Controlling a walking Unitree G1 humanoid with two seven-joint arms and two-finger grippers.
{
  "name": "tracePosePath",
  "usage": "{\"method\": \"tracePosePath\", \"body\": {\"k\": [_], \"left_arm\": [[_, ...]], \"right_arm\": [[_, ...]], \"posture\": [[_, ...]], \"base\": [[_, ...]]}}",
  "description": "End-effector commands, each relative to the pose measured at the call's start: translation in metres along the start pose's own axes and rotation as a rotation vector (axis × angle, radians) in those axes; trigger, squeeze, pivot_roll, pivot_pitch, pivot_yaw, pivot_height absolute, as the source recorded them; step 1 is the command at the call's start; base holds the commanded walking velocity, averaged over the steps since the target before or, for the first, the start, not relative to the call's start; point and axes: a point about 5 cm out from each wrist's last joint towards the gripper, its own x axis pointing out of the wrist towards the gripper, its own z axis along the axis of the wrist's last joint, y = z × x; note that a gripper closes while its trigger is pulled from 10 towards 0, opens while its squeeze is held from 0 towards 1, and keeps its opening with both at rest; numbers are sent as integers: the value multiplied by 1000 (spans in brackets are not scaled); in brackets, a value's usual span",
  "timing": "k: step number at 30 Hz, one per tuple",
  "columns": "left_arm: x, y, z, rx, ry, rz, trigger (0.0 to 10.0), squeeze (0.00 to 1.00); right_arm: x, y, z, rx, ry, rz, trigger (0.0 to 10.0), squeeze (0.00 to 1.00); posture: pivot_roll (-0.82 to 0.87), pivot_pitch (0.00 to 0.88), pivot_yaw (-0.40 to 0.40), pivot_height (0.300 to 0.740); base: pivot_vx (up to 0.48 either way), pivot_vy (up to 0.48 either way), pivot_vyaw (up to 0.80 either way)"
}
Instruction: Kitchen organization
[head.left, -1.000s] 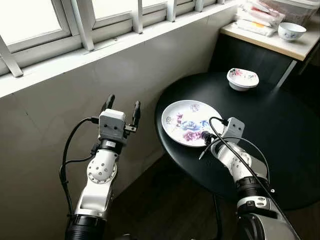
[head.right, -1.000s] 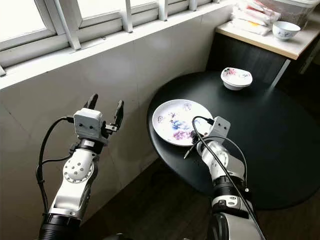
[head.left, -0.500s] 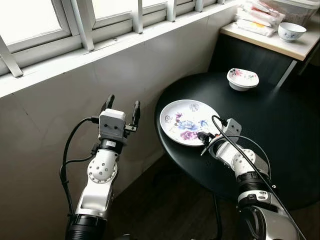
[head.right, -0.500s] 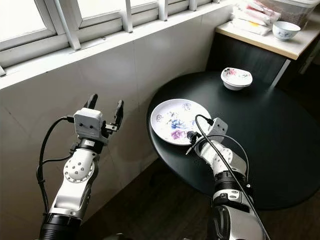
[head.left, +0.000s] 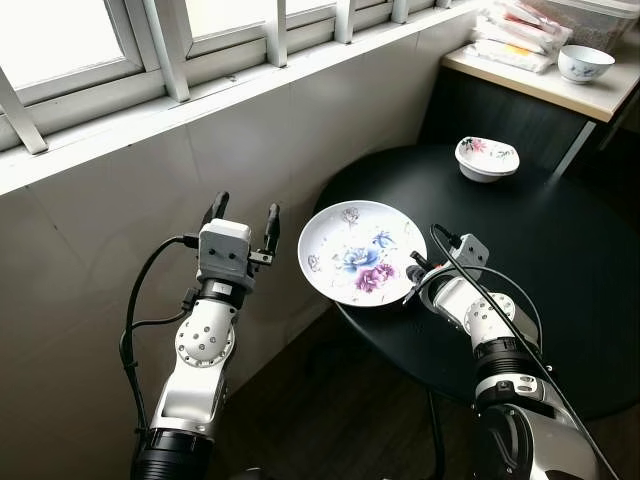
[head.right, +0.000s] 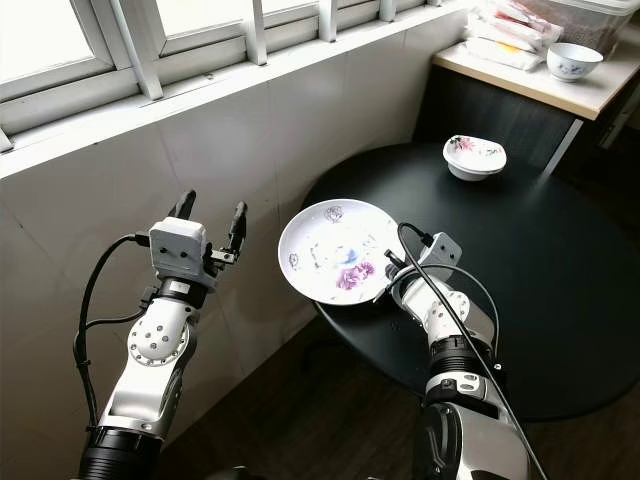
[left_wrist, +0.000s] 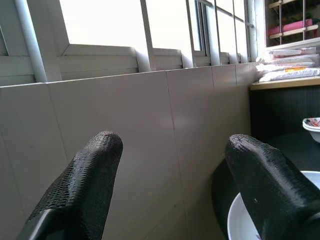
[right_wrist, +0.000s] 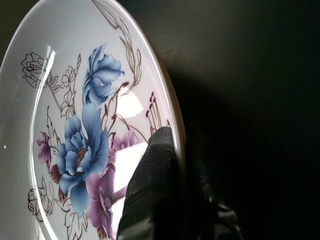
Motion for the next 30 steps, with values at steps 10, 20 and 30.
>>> {"method": "tracePosePath", "body": {"k": [10, 20, 30], "left_arm": [[2, -1, -2, 11, 18, -5, 10000, 0], [1, 0, -3, 14, 27, -4, 10000, 0], [2, 0, -5, 23, 34, -3, 10000, 0]], "right_arm": [[-25, 18, 47, -148, -460, 123, 0, 0], [-53, 45, 59, -404, -741, 240, 0, 0], [-68, 59, 56, -559, -886, 291, 0, 0]], "posture": [[35, 0, -50, 740], [34, 0, -45, 740], [34, 0, -42, 740]], "base": [[0, 0, 0], [0, 0, 320], [0, 0, 800]]}}
